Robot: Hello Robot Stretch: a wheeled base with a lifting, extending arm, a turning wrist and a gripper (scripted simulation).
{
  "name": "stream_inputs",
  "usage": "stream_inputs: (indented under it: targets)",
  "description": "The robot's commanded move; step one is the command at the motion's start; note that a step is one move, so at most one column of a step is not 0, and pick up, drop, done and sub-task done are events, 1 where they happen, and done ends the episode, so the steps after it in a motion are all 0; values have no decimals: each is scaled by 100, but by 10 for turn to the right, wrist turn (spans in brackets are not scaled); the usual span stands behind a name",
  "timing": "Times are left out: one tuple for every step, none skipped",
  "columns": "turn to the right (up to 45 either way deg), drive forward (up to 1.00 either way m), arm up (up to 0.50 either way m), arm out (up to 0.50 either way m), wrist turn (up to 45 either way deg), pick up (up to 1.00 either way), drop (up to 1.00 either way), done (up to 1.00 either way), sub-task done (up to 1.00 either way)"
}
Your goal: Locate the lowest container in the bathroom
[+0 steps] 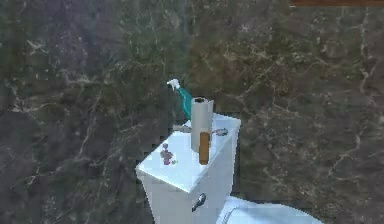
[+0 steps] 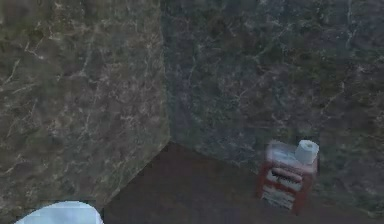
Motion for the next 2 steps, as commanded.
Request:
stream_inputs:
  targets:
    - [450,0,0,0,0,0,0,0,0]
    - [450,0,0,0,0,0,0,0,0]
